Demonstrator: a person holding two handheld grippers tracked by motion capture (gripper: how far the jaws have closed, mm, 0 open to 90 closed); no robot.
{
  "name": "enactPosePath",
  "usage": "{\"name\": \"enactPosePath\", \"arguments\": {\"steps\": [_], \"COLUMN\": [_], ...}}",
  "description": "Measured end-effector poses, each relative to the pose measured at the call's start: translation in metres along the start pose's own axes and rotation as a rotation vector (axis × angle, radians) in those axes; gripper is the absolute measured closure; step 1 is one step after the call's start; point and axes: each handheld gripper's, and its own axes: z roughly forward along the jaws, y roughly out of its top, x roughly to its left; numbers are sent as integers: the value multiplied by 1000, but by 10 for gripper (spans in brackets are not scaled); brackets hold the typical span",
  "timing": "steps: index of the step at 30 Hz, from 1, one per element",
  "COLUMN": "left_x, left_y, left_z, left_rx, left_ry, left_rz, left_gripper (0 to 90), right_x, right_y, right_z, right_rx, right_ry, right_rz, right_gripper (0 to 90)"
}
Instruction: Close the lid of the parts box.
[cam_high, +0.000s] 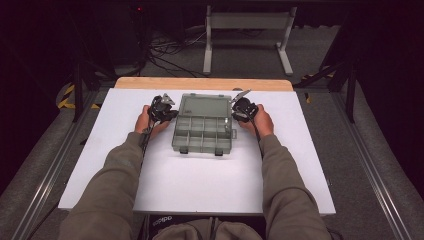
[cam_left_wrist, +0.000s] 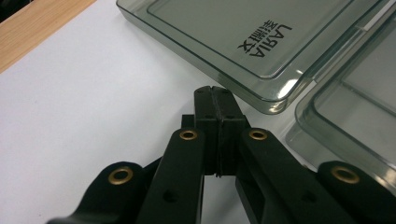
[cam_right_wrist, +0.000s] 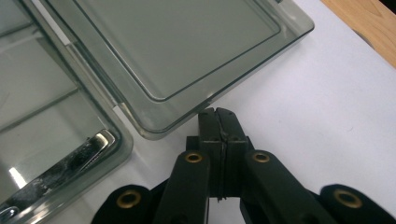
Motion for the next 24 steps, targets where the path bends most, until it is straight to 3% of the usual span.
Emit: {"name": "enactPosePath", "arguments": {"steps": [9, 13, 18, 24], "left_x": [4, 6, 7, 8], "left_y": [5, 7, 10, 12], "left_z": [5, 8, 11, 13], "left_rx": [0, -4, -3, -7], "left_ry": [3, 3, 12, 23], "left_rz": [13, 5, 7, -6], "left_gripper": [895, 893, 892, 891], "right_x": [-9, -10, -9, -6], "right_y": [-4, -2, -1, 2], "right_z": [6, 9, 14, 17], "right_rx": [-69, -83, -111, -129], "right_ry": [33, 7, -30, -76], "right_rz": [-33, -37, 10, 18], "right_gripper": [900, 900, 900, 900]}}
